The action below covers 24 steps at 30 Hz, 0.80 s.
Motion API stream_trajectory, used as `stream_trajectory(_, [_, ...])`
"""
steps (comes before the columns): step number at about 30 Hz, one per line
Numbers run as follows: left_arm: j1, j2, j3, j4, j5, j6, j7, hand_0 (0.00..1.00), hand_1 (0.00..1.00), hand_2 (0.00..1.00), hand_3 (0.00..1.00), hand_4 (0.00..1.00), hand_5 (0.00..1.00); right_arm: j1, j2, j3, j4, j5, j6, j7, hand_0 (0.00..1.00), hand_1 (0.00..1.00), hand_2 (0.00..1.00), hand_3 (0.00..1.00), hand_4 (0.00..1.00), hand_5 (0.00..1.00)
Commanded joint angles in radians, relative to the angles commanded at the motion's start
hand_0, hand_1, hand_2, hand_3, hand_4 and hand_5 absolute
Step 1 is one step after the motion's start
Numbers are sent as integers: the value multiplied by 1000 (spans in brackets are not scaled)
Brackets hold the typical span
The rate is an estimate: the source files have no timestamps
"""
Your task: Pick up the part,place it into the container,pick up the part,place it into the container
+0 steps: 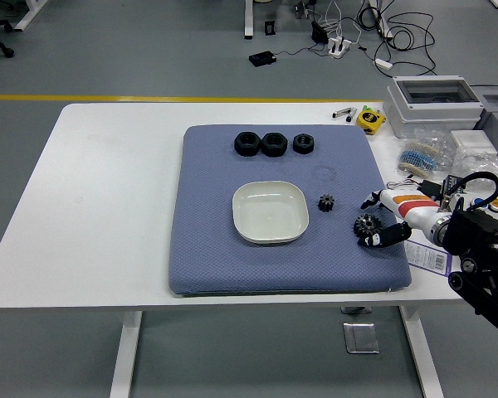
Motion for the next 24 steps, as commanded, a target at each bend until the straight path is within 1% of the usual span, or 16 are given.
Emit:
stream_trajectory(1, [0,0,0,0,0,0,0,530,552,655,593,584,562,1,0,-3,-3,4,3,0,540,640,689,636,917,479])
stream_trajectory(6, [0,0,2,0,-2,-1,-1,530,552,655,593,584,562,3,2,-10,-17,14,9,4,540,640,689,636,917,479])
stream_trajectory(7, [0,0,3,0,-3,0,-1,530,551,655,592,584,562,2,2,-11,-20,15,11,5,521,625,678,624,912,483])
stream_trajectory(9, [0,0,3,0,-6,0,-2,530,551,655,592,584,562,-1,0,-11,-21,15,14,8,521,625,678,624,912,483])
stream_trajectory(12, [-1,0,4,0,-7,0,-2,530,551,655,592,584,562,-3,-1,-12,-23,16,9,16,521,625,678,624,912,483])
stream_trajectory(13, [-1,0,4,0,-7,0,-2,530,551,655,593,584,562,-4,-1,-11,-24,16,5,20,404,558,617,588,892,491])
stream_trajectory(18, [0,0,3,0,-5,0,-1,530,551,655,593,584,562,-9,0,-12,-27,0,-28,28,404,558,617,588,892,491])
stream_trajectory(19, [0,-1,2,0,-5,0,-1,530,551,656,593,584,562,-9,0,-12,-28,-2,-33,29,154,260,422,536,871,499])
stream_trajectory(21, [1,-1,1,0,-3,0,0,530,551,656,593,584,562,-13,1,-12,-32,-9,-50,33,154,260,422,536,871,499])
stream_trajectory(24, [2,-1,0,0,-1,1,1,530,551,656,593,584,562,-17,1,-12,-38,-9,-64,39,154,260,422,536,871,499])
